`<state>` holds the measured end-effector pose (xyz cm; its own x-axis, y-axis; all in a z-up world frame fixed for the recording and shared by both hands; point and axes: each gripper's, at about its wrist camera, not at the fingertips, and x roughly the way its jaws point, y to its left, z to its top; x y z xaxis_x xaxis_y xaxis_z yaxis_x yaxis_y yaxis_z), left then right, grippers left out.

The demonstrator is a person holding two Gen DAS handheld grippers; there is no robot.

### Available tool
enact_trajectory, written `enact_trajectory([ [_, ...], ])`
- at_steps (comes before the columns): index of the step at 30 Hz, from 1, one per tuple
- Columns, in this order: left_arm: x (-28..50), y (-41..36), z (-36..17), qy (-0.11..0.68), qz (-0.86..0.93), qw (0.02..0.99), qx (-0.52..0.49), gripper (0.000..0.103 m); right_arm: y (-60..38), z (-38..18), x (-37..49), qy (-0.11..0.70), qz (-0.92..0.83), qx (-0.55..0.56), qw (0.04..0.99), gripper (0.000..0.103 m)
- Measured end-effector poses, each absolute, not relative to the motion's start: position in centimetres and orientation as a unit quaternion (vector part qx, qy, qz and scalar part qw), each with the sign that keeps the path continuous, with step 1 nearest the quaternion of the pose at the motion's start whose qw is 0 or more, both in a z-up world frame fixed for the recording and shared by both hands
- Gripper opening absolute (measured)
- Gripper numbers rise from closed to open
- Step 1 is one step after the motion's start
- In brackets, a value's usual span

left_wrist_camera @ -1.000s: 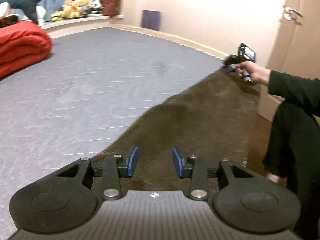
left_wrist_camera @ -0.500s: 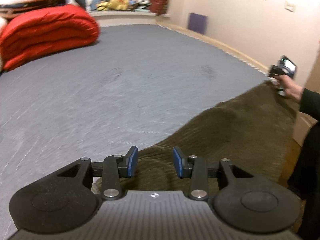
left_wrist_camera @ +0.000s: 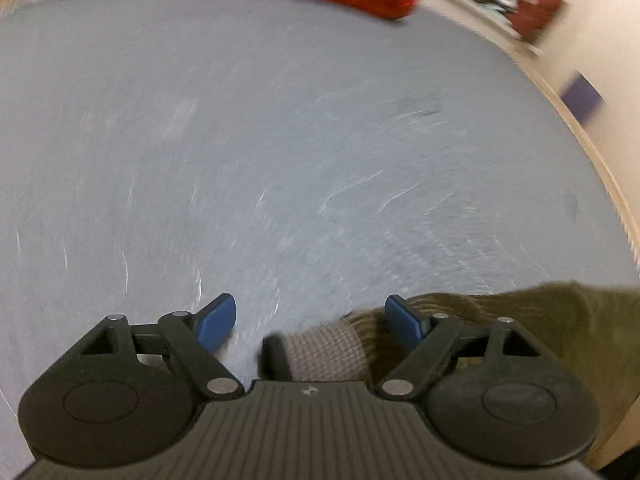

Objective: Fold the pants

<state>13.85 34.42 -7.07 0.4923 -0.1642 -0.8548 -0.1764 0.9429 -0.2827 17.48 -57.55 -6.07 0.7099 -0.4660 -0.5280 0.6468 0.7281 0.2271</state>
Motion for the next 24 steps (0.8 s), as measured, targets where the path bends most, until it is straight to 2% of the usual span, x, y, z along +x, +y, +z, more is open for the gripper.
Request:
enact_trajectory([
  [3, 13.8, 35.6, -8.1, 0.514, -0.020, 0.820, -0.250, 0.083, -59.1, -6.7, 16.3, 0.242, -0.305, 0.205, 0.898, 0.067],
  [5, 13.5, 35.0, -7.7, 0.513, -0.024, 0.828, -0.226, 0.081, -59.9, -7.2, 15.5, 0.254, -0.297, 0.203, 0.898, 0.068],
  [7, 13.1, 34.6, -7.0, 0.506, -0.031, 0.838, -0.200, 0.069, -60.3, -7.6, 15.1, 0.265, -0.285, 0.203, 0.899, 0.068],
  [8, 12.7, 34.7, -6.5, 0.499, -0.031, 0.845, -0.191, 0.057, -60.4, -7.9, 15.1, 0.272, -0.276, 0.201, 0.900, 0.069],
  [9, 12.2, 34.9, -5.8, 0.489, -0.033, 0.851, -0.189, 0.051, -60.4, -8.2, 15.0, 0.280, -0.267, 0.199, 0.900, 0.069],
  [13, 9.6, 34.2, -3.1, 0.445, -0.034, 0.879, -0.168, 0.048, -59.6, -8.9, 15.9, 0.293, -0.252, 0.175, 0.905, 0.070],
  [17, 8.8, 33.2, -4.1, 0.469, 0.011, 0.871, -0.147, 0.048, -58.7, -9.0, 17.7, 0.286, -0.249, 0.157, 0.912, 0.071],
  [19, 9.0, 32.9, -4.4, 0.476, 0.022, 0.868, -0.140, 0.051, -58.2, -9.4, 18.5, 0.289, -0.249, 0.132, 0.915, 0.062],
  [21, 9.3, 32.8, -4.0, 0.476, 0.031, 0.868, -0.137, 0.058, -57.7, -9.7, 19.0, 0.284, -0.248, 0.105, 0.920, 0.039],
  [22, 9.4, 32.3, -3.6, 0.471, 0.038, 0.872, -0.126, 0.060, -57.6, -9.6, 19.3, 0.280, -0.250, 0.100, 0.921, 0.034],
  [24, 9.2, 31.1, -2.2, 0.439, 0.064, 0.894, -0.069, 0.061, -57.4, -9.2, 19.8, 0.272, -0.255, 0.088, 0.924, 0.012],
])
